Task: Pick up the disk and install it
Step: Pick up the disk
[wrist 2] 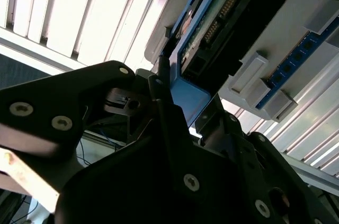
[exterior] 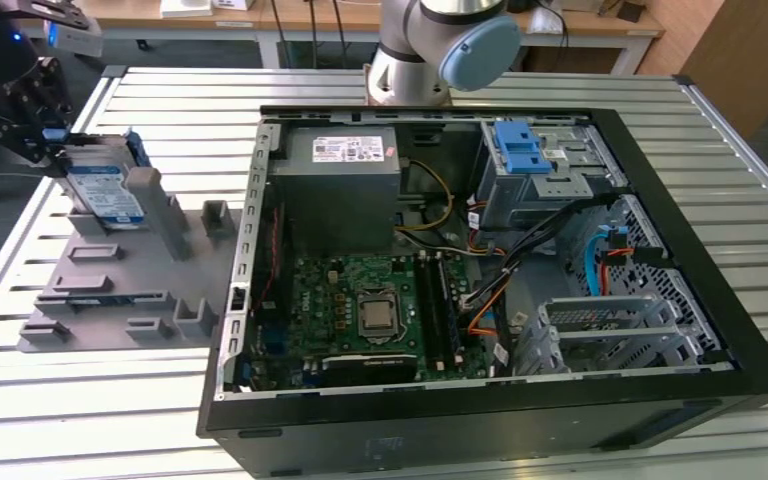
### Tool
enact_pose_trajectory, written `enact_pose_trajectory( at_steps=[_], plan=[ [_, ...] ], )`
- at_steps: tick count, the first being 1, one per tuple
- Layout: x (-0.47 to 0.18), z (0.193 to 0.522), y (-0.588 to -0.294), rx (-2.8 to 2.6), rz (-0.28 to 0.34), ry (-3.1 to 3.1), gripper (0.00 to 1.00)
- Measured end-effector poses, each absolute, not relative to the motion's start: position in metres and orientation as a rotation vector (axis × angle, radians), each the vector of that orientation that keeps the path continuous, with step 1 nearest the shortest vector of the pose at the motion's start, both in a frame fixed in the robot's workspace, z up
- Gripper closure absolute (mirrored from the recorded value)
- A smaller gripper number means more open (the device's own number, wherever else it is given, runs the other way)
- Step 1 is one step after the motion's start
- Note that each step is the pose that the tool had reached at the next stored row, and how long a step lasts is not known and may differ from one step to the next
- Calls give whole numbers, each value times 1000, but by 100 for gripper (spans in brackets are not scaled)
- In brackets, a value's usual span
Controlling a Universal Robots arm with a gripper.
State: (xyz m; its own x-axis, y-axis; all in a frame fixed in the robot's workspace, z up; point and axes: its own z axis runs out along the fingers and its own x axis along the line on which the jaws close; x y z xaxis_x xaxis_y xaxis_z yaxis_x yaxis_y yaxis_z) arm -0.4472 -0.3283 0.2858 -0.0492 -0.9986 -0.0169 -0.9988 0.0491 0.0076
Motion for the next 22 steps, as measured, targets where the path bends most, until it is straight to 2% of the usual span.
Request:
enact_pose_trajectory(
  at_steps=[3,4,22],
  plan=[
    [-447,286,-328,-2161,27,2270,57],
    [-447,286,-328,-2161,27,2270,63],
    [-447,294,-328,-2161,26,2270,63]
  ],
)
